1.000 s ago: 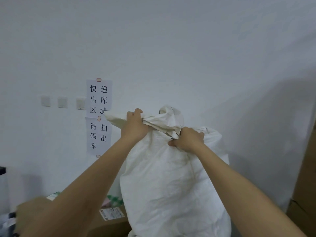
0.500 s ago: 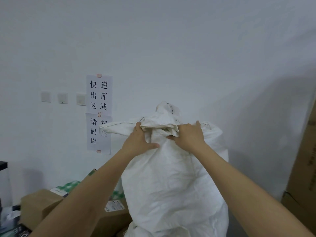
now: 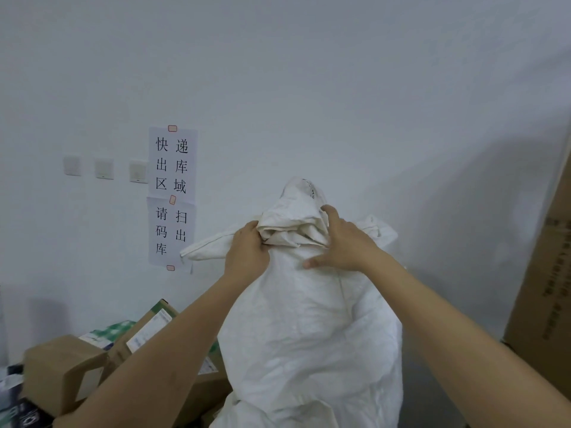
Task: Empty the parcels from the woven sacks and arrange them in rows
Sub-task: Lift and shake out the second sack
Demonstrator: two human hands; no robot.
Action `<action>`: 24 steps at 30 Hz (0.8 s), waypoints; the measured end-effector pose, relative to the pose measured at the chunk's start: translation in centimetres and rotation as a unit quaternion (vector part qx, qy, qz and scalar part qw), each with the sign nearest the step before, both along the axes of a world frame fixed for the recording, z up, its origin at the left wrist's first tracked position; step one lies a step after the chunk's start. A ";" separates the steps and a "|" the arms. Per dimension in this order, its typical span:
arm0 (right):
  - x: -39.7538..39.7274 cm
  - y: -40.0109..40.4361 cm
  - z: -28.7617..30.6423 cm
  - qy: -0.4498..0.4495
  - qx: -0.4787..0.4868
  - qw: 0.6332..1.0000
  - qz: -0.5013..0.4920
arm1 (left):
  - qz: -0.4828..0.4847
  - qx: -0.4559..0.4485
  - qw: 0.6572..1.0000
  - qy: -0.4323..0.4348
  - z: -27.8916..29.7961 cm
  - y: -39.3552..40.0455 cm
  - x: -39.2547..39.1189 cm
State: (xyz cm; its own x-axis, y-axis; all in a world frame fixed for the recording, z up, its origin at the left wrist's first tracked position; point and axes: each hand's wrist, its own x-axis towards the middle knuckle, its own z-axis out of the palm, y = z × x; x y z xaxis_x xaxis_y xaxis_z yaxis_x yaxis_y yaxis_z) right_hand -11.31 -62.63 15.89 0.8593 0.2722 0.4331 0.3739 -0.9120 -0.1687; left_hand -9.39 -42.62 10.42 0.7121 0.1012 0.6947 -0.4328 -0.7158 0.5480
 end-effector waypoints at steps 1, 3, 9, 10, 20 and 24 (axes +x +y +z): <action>0.1 -0.4 -0.2 0.002 -0.034 0.999 -0.029 | -0.018 -0.023 1.000 0.006 0.1 0.0 -0.2; 0.4 -1.1 -0.6 0.013 -0.114 0.989 -0.096 | -0.035 -0.039 0.998 0.019 0.2 0.0 -0.6; 1.2 -1.7 -1.3 -0.036 -0.198 0.972 -0.120 | -0.084 -0.041 0.995 0.019 -0.2 0.4 -0.6; 1.2 -1.6 -1.2 -0.051 -0.205 0.971 -0.115 | -0.088 -0.045 0.995 0.013 -0.3 0.6 -0.6; 1.9 -0.8 -1.5 -0.002 -0.067 0.997 -0.046 | 0.021 0.013 0.997 0.076 -0.3 2.0 -0.2; 2.1 0.0 -2.4 -0.032 0.057 0.997 -0.039 | 0.033 -0.002 0.984 0.176 1.1 2.8 0.5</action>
